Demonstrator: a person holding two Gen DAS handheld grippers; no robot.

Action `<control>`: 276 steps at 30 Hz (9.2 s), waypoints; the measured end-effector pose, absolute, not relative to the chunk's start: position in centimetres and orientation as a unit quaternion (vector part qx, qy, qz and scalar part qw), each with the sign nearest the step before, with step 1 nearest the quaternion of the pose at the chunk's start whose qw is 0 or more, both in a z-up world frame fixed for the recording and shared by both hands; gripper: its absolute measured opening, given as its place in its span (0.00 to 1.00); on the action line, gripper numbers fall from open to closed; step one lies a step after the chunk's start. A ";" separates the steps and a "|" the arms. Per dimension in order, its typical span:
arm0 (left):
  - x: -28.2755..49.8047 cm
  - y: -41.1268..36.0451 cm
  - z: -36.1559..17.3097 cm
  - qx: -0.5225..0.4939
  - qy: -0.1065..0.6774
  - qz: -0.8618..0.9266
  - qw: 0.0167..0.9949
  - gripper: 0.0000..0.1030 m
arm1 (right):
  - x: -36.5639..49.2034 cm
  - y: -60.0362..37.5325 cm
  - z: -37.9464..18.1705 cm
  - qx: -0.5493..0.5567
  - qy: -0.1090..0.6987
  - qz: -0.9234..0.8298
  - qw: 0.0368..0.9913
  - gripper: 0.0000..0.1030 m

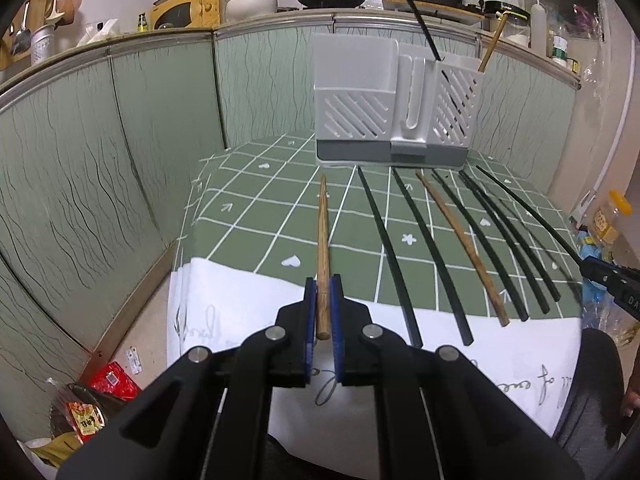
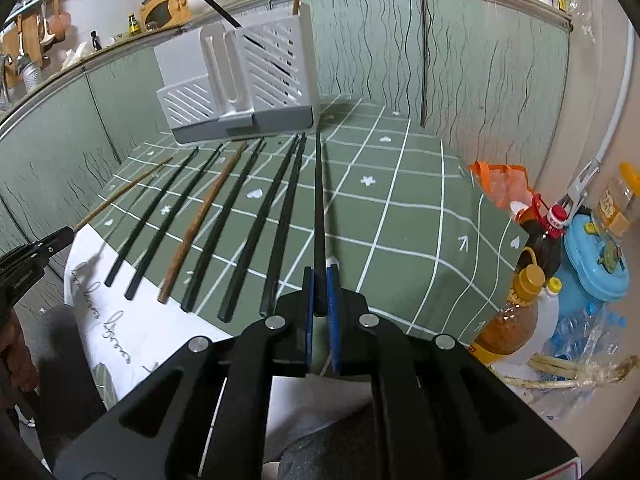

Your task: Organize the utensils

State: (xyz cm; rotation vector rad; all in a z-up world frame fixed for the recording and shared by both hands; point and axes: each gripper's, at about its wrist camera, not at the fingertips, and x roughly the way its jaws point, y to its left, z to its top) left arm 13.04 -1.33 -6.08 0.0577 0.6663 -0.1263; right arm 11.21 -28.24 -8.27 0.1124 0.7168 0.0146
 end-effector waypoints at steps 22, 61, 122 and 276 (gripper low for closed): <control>12.0 -0.7 -0.2 0.026 0.293 -0.086 0.952 0.08 | 9.9 -28.1 -2.4 0.048 0.321 0.029 0.945 0.06; 13.8 -1.0 9.9 0.049 0.216 -0.111 0.969 0.08 | 11.6 -30.9 9.3 0.045 0.212 0.020 0.976 0.06; 34.3 -13.8 17.9 0.038 0.203 -0.267 0.941 0.96 | 32.0 -32.0 17.4 0.025 0.228 0.116 0.966 0.32; 15.2 -3.0 7.0 0.014 0.238 -0.142 0.961 0.08 | 13.0 -28.3 6.8 0.025 0.226 0.037 0.973 0.06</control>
